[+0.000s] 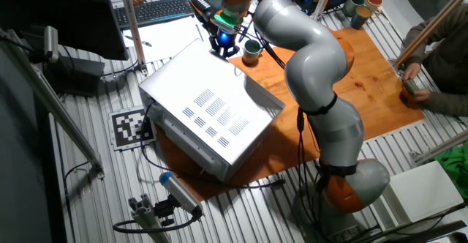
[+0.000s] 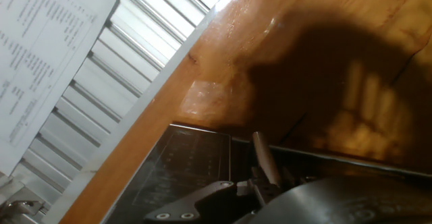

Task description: Put the bowl into the microwave

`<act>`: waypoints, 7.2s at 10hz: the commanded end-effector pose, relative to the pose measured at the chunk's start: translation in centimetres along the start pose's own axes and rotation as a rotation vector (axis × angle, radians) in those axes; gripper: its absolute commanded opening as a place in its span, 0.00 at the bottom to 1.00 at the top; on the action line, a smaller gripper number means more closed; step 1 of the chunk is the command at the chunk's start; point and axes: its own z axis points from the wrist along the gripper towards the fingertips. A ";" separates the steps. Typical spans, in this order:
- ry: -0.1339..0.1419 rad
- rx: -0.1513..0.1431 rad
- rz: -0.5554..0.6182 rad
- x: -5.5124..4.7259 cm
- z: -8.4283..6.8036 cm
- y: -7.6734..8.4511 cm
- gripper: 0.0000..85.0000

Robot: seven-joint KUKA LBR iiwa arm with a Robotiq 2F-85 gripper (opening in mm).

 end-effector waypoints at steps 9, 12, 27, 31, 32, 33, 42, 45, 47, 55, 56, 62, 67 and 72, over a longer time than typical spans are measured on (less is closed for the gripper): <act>0.033 0.032 0.025 1.6 0.2 0.2 0.40; 0.046 0.011 -0.007 1.3 0.4 -0.1 0.00; 0.003 0.014 -0.041 -0.6 -0.4 -0.4 0.40; -0.026 0.015 -0.048 -1.3 -0.4 -0.4 0.40; -0.024 0.012 -0.053 -1.7 -0.5 -0.4 0.40; -0.023 0.009 -0.056 -2.1 -0.7 -0.6 0.40; 0.016 -0.063 -0.087 -1.6 -2.6 -1.5 0.40; 0.011 -0.071 -0.080 -1.7 -2.4 -1.4 0.40; -0.006 -0.068 -0.090 -1.9 -2.3 -1.3 0.40; -0.044 0.011 -0.282 -3.5 -2.2 -2.5 0.40; -0.047 0.012 -0.288 -3.5 -2.2 -2.5 0.40; -0.062 -0.011 -0.292 -3.8 -2.1 -2.6 0.40; -0.070 -0.030 -0.267 -3.7 -2.1 -2.6 0.40; -0.053 -0.061 -0.223 -3.7 -2.1 -2.6 0.40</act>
